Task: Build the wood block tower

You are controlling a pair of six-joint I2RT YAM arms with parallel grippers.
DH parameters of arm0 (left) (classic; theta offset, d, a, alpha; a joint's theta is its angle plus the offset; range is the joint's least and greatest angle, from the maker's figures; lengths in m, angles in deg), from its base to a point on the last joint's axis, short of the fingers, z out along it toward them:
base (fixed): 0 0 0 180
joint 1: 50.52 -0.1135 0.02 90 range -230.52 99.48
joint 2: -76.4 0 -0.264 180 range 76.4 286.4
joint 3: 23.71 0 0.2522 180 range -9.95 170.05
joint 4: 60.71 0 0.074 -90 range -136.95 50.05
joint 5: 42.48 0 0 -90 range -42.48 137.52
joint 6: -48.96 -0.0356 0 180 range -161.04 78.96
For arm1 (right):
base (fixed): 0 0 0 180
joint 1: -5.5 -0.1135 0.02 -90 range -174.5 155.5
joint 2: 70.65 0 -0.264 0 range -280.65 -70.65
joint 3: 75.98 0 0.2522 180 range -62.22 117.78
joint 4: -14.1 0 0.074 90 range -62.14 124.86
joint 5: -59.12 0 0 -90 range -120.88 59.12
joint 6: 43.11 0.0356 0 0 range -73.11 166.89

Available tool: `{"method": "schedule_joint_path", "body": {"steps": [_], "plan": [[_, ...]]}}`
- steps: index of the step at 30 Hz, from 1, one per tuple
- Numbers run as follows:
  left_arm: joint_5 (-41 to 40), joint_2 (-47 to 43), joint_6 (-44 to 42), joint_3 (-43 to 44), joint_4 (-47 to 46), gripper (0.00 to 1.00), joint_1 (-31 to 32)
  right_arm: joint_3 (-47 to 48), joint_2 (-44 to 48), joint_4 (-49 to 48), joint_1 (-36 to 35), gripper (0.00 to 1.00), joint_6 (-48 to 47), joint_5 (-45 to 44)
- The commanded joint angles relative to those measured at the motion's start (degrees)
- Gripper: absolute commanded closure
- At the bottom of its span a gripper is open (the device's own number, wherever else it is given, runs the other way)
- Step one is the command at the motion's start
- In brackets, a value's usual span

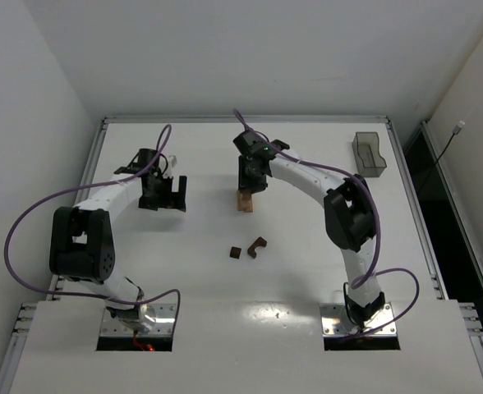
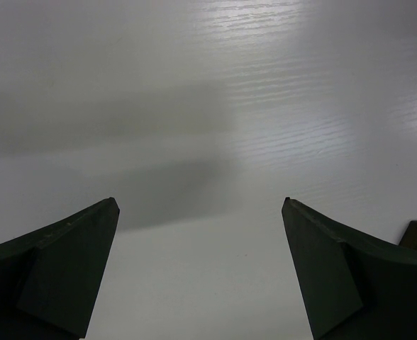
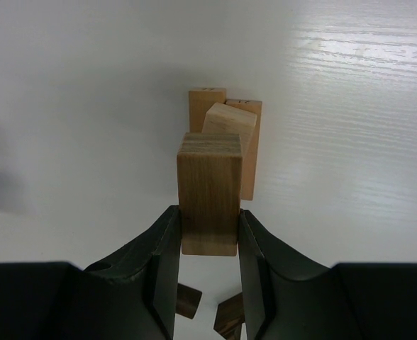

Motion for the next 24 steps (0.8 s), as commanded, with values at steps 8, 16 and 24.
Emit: {"method": "schedule_joint_path", "body": {"steps": [8, 16, 24], "plan": [[0.9, 1.1, 0.4, 0.7, -1.0, 0.00, -0.8, 3.0, -3.0, -1.5, -0.2, 1.00, 0.8, -0.5], [0.4, 1.1, 0.4, 0.7, -1.0, 0.00, -1.3, 3.5, -3.5, -1.5, 0.3, 1.00, 0.8, 0.0], [0.4, 1.1, 0.4, 0.7, -1.0, 0.00, -1.8, 3.5, -3.5, -1.5, 0.3, 0.75, 0.3, -0.5]]}}
